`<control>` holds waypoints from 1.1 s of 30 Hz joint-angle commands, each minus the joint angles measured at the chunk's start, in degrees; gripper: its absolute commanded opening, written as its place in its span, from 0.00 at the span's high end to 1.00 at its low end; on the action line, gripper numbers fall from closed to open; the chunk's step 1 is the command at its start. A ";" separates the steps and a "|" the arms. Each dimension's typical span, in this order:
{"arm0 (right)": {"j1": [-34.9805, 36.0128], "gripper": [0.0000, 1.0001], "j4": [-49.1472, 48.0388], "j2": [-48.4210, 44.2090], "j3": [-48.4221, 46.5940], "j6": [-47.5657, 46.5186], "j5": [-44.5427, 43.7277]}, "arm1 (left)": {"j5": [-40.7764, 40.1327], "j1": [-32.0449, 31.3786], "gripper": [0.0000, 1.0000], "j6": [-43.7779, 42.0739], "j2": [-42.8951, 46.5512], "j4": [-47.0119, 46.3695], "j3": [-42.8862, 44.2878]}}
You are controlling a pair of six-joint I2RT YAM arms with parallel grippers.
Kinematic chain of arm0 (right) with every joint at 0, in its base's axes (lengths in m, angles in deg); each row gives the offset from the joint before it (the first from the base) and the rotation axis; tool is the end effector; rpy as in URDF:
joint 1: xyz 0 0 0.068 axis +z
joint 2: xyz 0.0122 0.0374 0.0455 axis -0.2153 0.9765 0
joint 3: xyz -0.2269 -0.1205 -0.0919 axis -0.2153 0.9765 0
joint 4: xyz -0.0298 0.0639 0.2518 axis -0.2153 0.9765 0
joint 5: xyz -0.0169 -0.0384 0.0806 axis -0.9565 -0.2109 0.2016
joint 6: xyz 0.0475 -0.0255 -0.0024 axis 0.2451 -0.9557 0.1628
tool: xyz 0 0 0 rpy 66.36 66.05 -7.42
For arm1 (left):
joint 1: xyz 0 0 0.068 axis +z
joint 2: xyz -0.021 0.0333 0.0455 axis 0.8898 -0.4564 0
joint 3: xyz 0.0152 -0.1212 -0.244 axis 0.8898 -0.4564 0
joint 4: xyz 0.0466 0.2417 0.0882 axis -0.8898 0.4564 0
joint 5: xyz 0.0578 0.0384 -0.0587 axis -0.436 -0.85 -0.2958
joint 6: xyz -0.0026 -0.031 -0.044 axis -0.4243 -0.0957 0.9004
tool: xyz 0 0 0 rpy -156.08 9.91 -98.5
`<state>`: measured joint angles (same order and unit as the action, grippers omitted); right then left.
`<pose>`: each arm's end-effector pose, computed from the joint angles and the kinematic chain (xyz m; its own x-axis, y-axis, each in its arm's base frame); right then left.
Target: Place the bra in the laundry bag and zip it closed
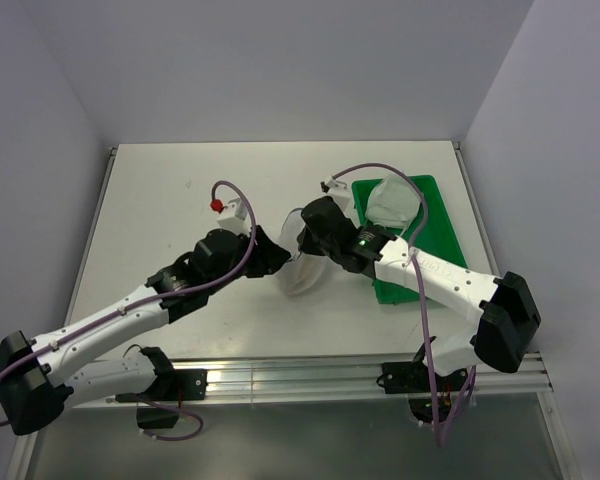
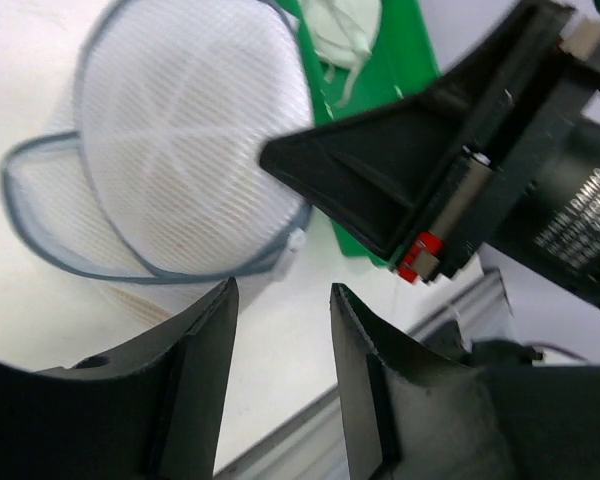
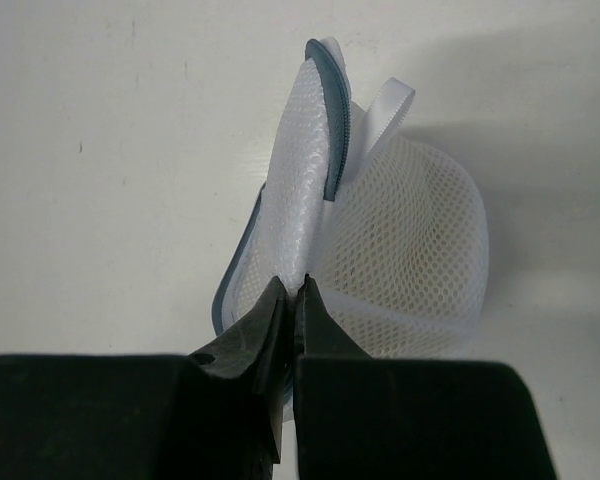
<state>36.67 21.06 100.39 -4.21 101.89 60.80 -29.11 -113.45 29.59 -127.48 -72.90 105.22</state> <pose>0.2119 0.2264 0.2942 -0.6742 0.2534 -0.6937 -0.0821 0.9077 0.4114 0.1575 -0.1824 0.2930 -0.6586 -0.3727 -0.6537 0.2535 0.7081 -0.6590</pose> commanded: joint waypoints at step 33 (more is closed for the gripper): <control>-2.08 1.00 -3.08 -2.42 -0.41 -2.76 7.42 | 28.68 8.59 0.57 6.07 -10.28 -20.32 -5.99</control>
<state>34.92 20.47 100.31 -4.17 99.88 67.86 -1.68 -105.54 35.52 -137.66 -89.60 99.41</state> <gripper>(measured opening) 0.031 0.432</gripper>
